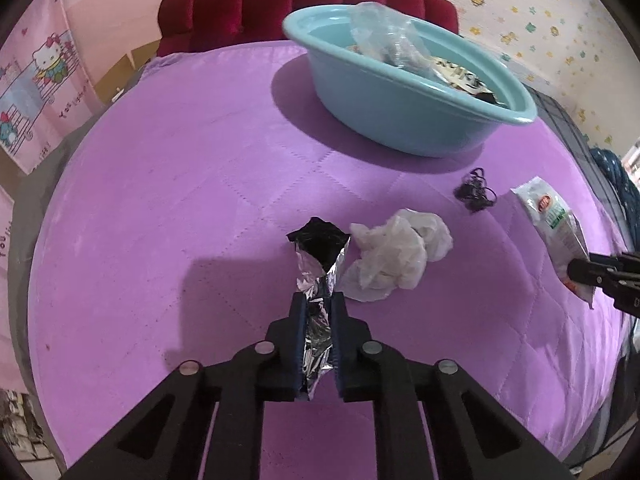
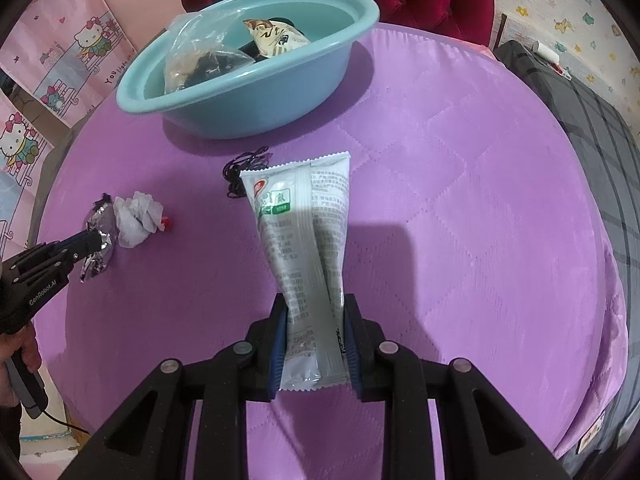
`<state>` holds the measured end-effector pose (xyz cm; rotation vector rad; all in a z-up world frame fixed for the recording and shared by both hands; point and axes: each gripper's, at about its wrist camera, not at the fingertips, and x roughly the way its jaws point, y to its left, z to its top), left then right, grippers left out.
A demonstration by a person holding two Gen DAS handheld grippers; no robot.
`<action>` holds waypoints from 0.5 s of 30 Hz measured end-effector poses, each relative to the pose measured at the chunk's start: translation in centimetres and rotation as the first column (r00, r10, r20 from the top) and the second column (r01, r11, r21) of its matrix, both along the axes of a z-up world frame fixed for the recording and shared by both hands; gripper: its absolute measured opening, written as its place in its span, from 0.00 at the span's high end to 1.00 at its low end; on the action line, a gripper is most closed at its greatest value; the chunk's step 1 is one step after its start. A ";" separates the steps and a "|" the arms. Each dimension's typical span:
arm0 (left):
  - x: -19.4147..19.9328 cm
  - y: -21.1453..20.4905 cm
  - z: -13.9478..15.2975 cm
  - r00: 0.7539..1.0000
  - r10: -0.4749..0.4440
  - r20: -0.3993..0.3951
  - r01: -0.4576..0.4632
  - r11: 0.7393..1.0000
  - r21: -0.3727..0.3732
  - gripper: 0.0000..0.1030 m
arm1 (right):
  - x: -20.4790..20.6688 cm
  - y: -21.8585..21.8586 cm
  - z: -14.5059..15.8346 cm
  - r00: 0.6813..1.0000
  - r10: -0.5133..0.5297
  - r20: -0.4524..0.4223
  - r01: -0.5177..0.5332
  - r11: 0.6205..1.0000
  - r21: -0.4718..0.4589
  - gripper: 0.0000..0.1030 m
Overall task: Organize soft objects
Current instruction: 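Carry the white packet and foil wrapper with both tools over the basin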
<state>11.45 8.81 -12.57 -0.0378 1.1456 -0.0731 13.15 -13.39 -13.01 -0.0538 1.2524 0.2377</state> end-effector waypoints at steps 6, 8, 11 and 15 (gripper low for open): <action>-1.4 -0.5 1.0 1.000 -0.010 0.017 0.010 1.000 0.002 0.89 | -0.5 0.1 0.6 1.000 0.004 0.010 -0.004 1.000 0.002 0.74; -1.8 -0.7 1.5 1.000 -0.015 0.024 0.015 1.000 0.001 0.89 | -0.9 0.1 0.7 1.000 0.007 0.016 -0.007 1.000 0.004 0.74; -2.3 -0.9 2.1 0.999 -0.018 0.034 0.018 1.000 -0.003 0.89 | -1.2 0.0 1.0 1.000 0.008 0.022 -0.008 1.000 0.005 0.74; -3.0 -1.4 3.0 0.999 -0.021 0.050 0.022 1.000 -0.010 0.89 | -1.5 0.0 1.5 0.999 0.008 0.031 -0.008 1.000 0.011 0.74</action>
